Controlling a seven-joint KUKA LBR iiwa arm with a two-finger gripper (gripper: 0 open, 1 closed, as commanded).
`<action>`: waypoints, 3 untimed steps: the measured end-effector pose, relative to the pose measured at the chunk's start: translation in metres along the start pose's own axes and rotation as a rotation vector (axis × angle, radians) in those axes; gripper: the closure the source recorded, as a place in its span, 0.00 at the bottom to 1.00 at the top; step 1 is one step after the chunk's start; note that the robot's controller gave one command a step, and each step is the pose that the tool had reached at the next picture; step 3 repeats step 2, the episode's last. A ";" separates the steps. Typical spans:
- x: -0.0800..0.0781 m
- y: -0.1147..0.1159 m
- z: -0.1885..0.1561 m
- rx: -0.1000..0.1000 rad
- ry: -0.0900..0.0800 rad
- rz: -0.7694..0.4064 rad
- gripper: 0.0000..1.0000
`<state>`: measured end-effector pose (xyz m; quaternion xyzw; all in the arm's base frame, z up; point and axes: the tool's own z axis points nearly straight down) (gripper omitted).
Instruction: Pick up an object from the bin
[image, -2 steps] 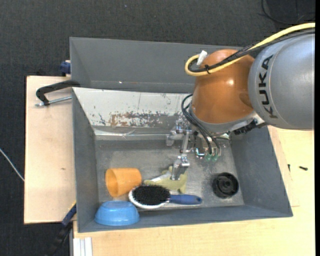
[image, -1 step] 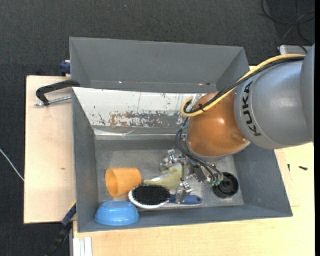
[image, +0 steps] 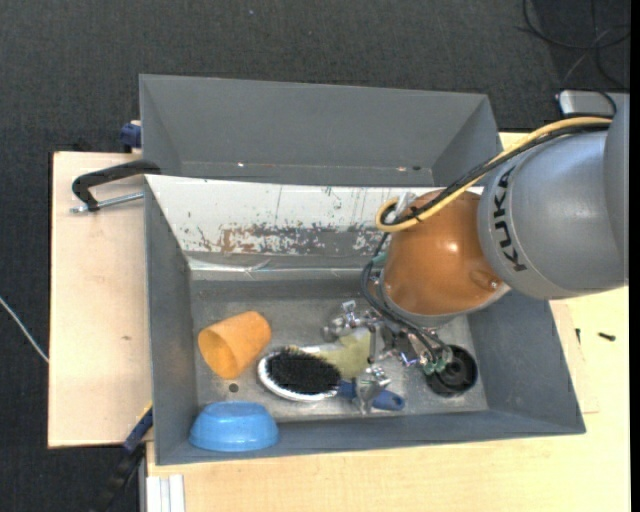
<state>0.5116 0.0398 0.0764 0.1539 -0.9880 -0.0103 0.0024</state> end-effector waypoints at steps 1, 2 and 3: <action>0.001 -0.001 -0.002 0.004 0.006 -0.005 1.00; -0.006 -0.013 -0.181 0.026 -0.012 -0.328 1.00; -0.006 -0.013 -0.181 0.026 -0.012 -0.328 1.00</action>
Offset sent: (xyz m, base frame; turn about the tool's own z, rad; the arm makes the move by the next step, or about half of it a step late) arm 0.0000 0.0000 0.0000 0.0000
